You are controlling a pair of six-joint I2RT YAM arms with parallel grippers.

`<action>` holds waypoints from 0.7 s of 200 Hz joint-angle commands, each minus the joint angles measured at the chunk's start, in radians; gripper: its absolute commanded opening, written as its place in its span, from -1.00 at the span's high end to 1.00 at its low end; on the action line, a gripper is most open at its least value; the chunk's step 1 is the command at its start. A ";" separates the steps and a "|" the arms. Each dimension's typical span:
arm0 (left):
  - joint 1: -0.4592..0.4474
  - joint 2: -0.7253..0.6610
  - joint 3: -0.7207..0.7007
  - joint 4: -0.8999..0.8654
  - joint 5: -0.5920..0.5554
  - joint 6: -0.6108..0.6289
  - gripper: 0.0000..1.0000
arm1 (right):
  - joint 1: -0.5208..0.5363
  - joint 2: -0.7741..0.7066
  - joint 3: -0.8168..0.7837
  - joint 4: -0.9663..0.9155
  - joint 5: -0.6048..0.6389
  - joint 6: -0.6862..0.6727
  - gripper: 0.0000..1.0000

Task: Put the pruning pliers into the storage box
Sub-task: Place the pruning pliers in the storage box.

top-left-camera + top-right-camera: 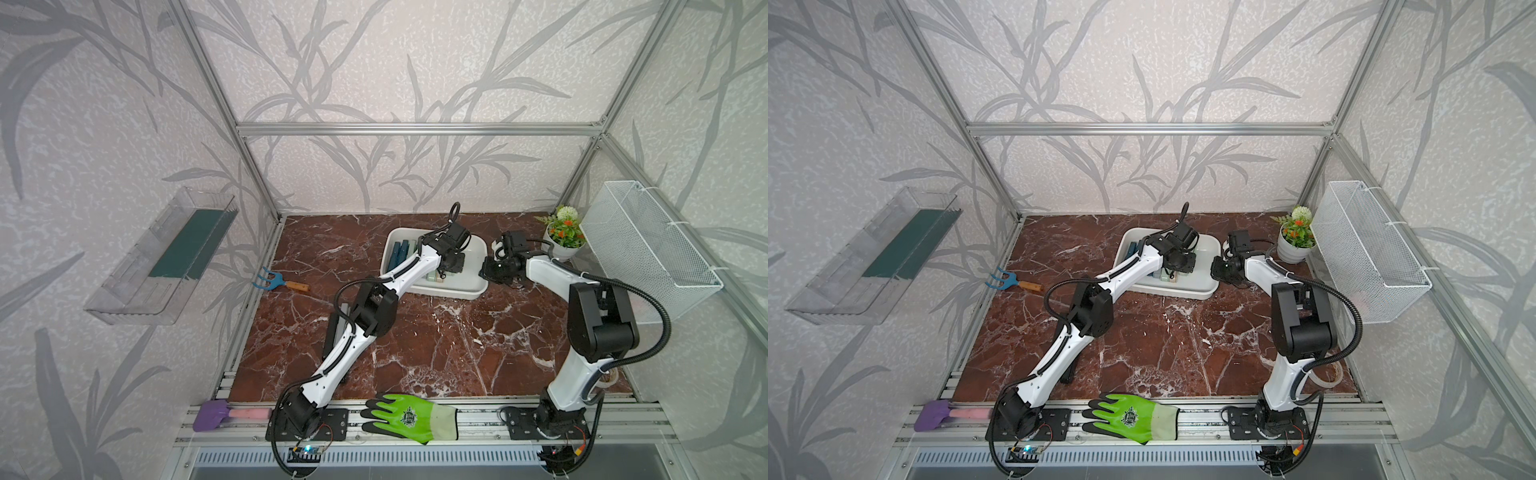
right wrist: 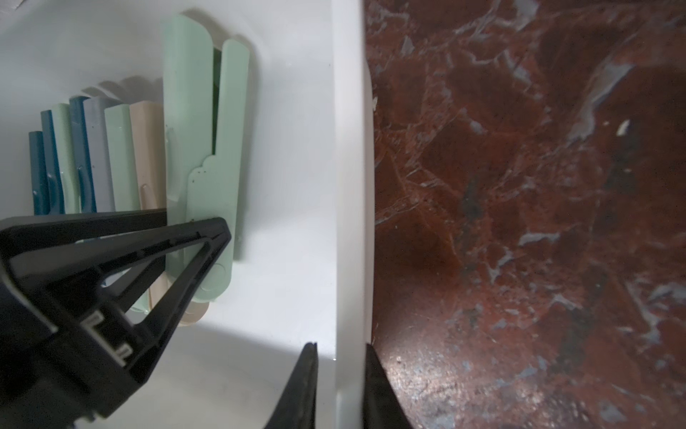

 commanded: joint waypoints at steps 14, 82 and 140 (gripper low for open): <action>0.011 -0.010 -0.008 -0.020 -0.070 -0.050 0.75 | 0.007 -0.044 -0.005 0.018 -0.013 0.003 0.57; 0.003 -0.046 -0.019 -0.083 -0.094 -0.134 0.71 | 0.008 -0.037 -0.003 0.021 -0.012 0.002 0.57; -0.022 -0.082 -0.066 -0.074 -0.189 -0.156 0.43 | 0.008 -0.035 -0.009 0.027 -0.015 0.003 0.57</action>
